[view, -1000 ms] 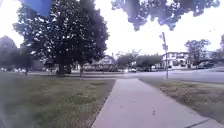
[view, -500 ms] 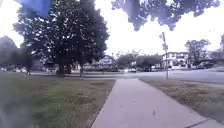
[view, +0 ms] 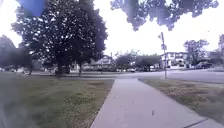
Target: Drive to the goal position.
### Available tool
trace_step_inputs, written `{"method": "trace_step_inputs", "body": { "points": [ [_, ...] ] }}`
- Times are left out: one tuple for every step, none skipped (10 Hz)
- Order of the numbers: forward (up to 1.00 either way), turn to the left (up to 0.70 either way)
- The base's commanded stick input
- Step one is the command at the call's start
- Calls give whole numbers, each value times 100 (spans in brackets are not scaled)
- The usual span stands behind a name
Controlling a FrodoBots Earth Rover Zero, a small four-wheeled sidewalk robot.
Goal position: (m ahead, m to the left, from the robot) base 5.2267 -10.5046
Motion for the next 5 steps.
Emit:
{"method": "trace_step_inputs", "body": {
  "points": [
    [0,-70],
    [0,-70],
    [0,-70],
    [0,-70],
    [0,-70]
  ]
}}
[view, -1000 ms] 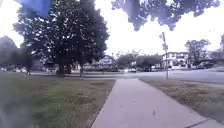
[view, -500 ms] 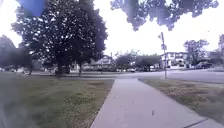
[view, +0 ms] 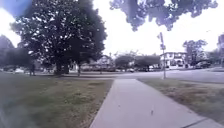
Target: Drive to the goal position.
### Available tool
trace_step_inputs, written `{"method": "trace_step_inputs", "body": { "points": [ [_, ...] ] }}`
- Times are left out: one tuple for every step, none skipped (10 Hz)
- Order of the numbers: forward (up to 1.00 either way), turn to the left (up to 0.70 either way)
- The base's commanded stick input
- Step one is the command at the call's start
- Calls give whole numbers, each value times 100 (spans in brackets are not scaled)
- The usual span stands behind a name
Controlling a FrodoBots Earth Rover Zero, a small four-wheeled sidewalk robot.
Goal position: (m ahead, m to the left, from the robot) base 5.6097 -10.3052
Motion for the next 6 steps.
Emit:
{"method": "trace_step_inputs", "body": {
  "points": [
    [0,-70],
    [0,-70],
    [0,-70],
    [0,-70],
    [0,-70],
    [0,-70]
  ]
}}
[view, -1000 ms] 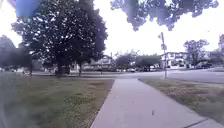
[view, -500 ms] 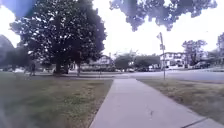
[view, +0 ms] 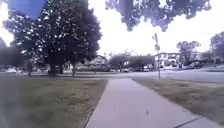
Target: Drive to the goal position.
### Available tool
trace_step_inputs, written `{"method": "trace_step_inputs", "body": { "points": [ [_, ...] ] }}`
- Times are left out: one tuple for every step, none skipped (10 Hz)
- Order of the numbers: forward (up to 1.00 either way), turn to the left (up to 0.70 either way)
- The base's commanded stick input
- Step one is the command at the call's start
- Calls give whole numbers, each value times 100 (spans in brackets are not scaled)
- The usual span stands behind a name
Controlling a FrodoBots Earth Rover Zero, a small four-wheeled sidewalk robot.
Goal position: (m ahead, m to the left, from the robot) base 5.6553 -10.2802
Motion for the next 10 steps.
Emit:
{"method": "trace_step_inputs", "body": {
  "points": [
    [0,-70],
    [0,-70],
    [0,-70],
    [0,-70],
    [0,-70],
    [0,-70],
    [0,-70],
    [0,-70],
    [0,-70],
    [0,-70]
  ]
}}
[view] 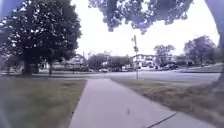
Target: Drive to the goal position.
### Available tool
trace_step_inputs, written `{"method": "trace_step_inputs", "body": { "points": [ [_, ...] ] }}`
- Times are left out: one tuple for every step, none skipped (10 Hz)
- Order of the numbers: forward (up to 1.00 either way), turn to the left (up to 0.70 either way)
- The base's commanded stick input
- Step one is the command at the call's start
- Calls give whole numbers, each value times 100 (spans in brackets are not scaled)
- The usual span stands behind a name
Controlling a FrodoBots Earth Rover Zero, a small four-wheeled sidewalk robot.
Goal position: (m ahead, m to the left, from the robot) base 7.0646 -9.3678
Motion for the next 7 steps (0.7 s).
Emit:
{"method": "trace_step_inputs", "body": {
  "points": [
    [0,-70],
    [0,-70],
    [0,-70],
    [0,-70],
    [0,-70],
    [0,-70],
    [0,-70]
  ]
}}
